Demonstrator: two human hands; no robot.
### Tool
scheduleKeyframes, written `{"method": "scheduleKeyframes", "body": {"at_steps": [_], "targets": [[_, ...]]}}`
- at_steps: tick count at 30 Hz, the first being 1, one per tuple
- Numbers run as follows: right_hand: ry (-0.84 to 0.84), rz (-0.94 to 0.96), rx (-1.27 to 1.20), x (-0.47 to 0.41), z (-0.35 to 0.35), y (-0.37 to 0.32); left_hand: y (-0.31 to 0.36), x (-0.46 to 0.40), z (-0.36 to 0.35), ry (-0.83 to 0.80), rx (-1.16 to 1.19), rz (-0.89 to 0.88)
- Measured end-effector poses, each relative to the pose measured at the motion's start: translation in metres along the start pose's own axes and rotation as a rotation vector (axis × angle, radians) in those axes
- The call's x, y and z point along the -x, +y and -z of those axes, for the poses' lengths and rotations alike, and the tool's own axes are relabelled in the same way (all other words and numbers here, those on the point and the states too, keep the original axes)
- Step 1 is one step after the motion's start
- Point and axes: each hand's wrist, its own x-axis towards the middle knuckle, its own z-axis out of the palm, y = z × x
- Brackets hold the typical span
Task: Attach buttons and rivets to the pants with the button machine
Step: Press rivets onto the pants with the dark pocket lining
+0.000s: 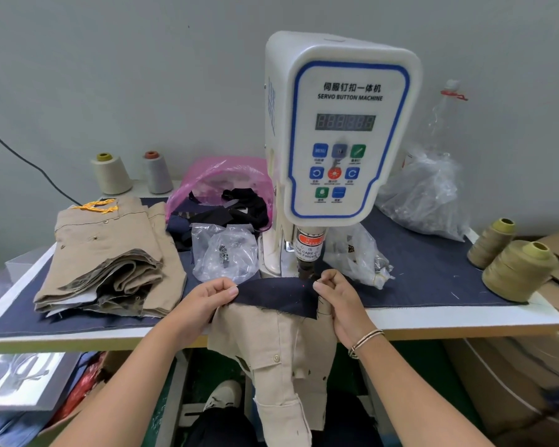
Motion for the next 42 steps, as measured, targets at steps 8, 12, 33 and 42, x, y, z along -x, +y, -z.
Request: {"method": "scheduleKeyframes", "body": {"at_steps": [8,12,33,42], "targets": [[0.044,0.033,0.036,0.002,-0.004,0.001,0.003,0.003,-0.004,0.025,0.024,-0.009],[0.061,0.025,0.031,0.002,-0.008,0.000,0.005,0.003,-0.005,0.033,0.066,-0.021],[0.115,-0.009,-0.002,0.004,-0.013,-0.002,0.010,0.009,-0.009,0.030,0.072,-0.048],[0.036,0.022,0.186,0.035,0.017,-0.015,0.000,0.006,-0.026,0.002,-0.311,-0.253]]}}
